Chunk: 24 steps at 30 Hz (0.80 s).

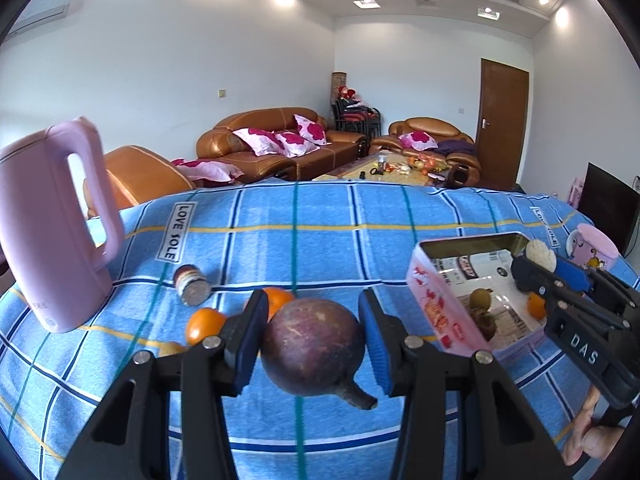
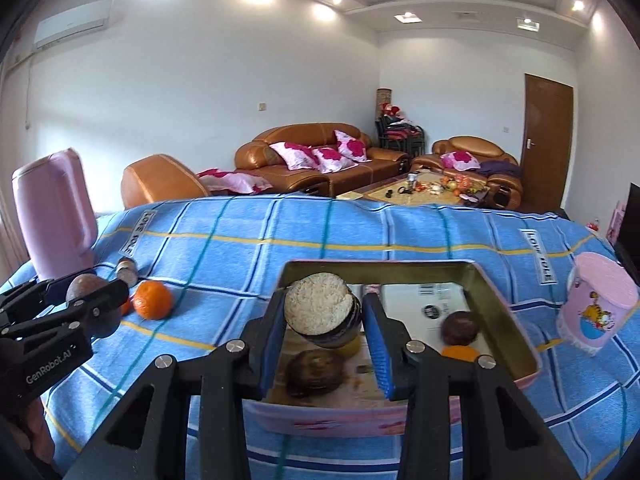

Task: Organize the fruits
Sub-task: 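Carry the jar and the purple fruit with both grippers over the tin box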

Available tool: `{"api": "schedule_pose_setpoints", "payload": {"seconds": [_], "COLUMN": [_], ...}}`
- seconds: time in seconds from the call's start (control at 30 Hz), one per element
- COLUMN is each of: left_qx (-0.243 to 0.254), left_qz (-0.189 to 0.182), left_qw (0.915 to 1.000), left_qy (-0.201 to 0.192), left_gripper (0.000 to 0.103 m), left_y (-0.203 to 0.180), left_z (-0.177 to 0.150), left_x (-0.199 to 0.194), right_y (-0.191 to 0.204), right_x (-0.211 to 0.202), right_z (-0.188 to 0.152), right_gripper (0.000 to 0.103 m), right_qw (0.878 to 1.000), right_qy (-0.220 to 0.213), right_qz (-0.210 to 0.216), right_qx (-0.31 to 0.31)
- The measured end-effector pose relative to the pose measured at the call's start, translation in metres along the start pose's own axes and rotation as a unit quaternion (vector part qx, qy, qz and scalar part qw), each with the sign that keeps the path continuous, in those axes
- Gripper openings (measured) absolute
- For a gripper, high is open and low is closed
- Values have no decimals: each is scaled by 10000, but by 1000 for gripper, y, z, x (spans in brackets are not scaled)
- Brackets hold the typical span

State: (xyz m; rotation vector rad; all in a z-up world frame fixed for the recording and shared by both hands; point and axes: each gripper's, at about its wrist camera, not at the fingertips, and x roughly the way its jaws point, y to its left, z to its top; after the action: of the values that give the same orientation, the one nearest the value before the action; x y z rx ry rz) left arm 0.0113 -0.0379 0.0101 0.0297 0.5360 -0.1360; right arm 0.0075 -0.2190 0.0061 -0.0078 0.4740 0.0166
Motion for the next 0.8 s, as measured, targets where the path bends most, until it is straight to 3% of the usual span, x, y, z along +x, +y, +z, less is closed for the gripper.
{"api": "schedule_pose_setpoints", "payload": {"seconds": [0.53,0.8], "left_qx": [191,251], "left_qz": [-756,-1158], "left_qw": [9970,9929], "left_qy": [-36,101], "left_gripper": [48,48], "left_y": [-66,-112], "left_z": [14,18], "left_x": [12,28], "right_y": [-97,-117], "right_x": [0,14], "right_z": [5,10], "right_gripper": [41,41], "right_qw": [9949,9931], "right_qy": [-46,50], "right_qz": [-801,-914], "right_qx": [610,735]}}
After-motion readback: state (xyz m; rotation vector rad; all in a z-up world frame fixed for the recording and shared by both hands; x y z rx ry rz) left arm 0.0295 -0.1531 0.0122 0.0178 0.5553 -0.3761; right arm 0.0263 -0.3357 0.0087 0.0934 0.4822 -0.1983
